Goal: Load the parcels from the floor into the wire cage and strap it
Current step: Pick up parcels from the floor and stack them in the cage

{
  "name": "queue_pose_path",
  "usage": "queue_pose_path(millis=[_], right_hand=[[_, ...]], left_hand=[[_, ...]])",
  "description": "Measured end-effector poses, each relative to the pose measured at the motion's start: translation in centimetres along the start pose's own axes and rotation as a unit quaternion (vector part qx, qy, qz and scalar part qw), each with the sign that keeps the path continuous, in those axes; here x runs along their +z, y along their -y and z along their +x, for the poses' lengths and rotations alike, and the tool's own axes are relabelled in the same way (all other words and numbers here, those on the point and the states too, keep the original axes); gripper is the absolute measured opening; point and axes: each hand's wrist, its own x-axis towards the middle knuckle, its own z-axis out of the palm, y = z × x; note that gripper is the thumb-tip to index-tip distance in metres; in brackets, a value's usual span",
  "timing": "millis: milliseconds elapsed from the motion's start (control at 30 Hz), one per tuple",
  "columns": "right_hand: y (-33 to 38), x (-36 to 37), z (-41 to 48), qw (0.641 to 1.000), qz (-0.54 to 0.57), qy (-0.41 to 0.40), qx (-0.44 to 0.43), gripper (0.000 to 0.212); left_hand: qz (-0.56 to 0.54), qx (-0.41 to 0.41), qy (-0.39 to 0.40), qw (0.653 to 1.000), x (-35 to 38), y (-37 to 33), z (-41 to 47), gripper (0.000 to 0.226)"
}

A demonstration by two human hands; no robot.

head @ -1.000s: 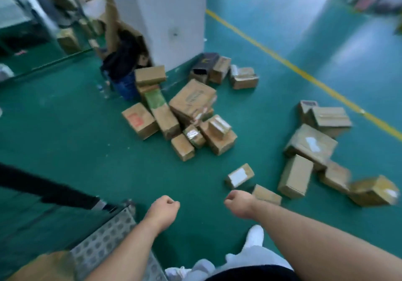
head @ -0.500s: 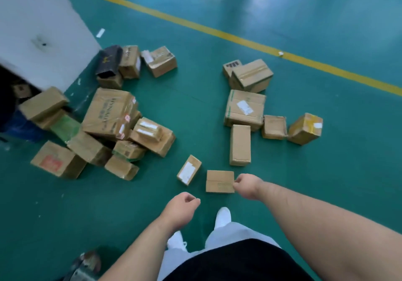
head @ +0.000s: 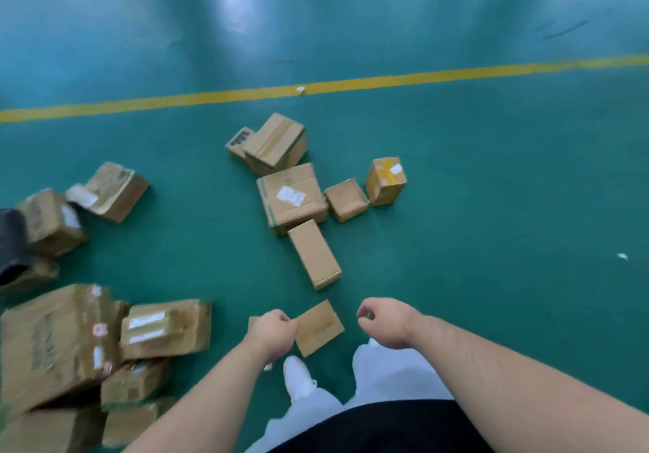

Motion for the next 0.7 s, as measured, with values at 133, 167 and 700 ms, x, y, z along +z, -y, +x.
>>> queue_pose_path(millis=[133, 167, 700], right_hand=[[-5.9, -3.8, 1.0, 0.991, 0.099, -0.073, 0.058, 0.025], [-7.7, -4.6, 1.5, 0.986, 0.127, -0.086, 0.068, 0.024], [-34.3, -33.4, 9.7, 0.968, 0.092, -0.105, 0.207, 0.018]], left_hand=[[0.01, 0.063, 0.0, 0.998, -0.6, -9.2, 2.9, 0.022], [0.013, 0.063, 0.003, 0.998, -0.1, -11.2, 3.7, 0.023], [0.094, 0.107, 0.032, 0.989, 5.2, -43.5, 10.9, 0.033]])
